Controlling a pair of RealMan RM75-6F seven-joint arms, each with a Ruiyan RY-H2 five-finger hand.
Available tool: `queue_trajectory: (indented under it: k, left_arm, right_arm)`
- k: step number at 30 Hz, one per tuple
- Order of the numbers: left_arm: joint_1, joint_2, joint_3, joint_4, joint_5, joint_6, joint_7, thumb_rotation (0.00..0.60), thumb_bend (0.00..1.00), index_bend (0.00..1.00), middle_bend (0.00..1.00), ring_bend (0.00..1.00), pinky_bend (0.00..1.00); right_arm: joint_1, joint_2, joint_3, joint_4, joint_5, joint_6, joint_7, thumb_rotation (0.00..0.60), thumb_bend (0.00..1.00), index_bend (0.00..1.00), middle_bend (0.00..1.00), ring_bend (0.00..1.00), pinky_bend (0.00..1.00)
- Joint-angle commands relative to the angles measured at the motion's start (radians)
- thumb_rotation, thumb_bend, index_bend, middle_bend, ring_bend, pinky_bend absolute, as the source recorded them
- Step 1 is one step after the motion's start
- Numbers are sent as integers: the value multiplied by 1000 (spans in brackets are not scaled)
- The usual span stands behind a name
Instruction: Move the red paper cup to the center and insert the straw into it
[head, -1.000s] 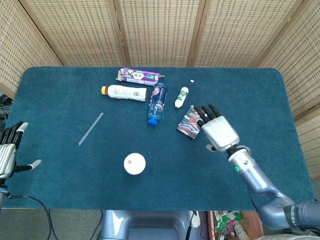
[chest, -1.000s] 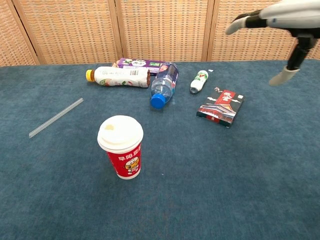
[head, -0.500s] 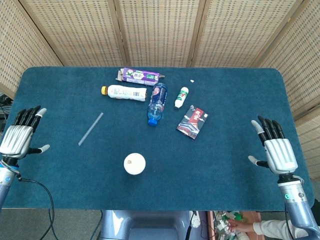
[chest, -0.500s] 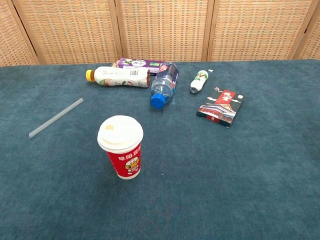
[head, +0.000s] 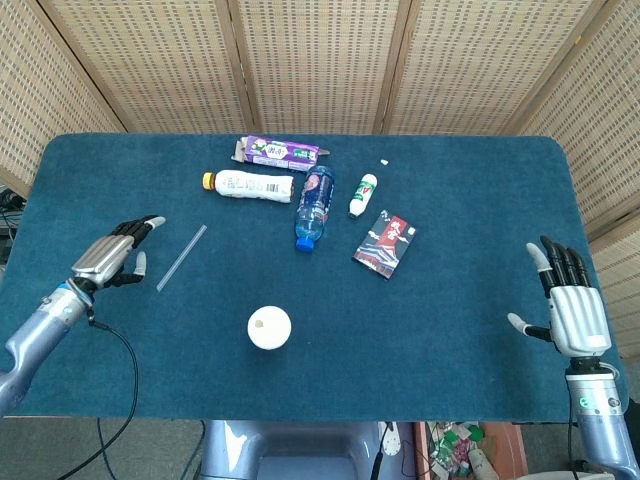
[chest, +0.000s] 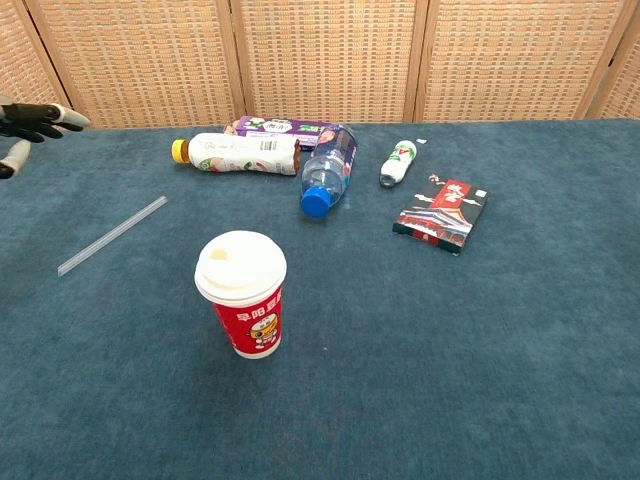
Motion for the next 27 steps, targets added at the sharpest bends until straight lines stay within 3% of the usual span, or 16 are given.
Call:
queue_trajectory:
  k: [1, 10, 27]
  left_arm:
    - [-87, -70, -10, 112, 6, -96, -115, 600, 1000, 0, 0, 0, 0]
    - [-179, -212, -9, 296, 7, -193, -262, 600, 1000, 0, 0, 0, 0]
    - [-259, -380, -21, 492, -35, -306, -413, 600, 1000, 0, 0, 0, 0]
  right_arm:
    - [-10, 0, 17, 11, -2, -19, 9, 600, 0, 0, 0, 0, 0]
    - [-38, 4, 59, 15, -16, -48, 22, 600, 0, 0, 0, 0, 0]
    - [-70, 2, 106, 6, -50, -77, -2, 600, 0, 0, 0, 0, 0]
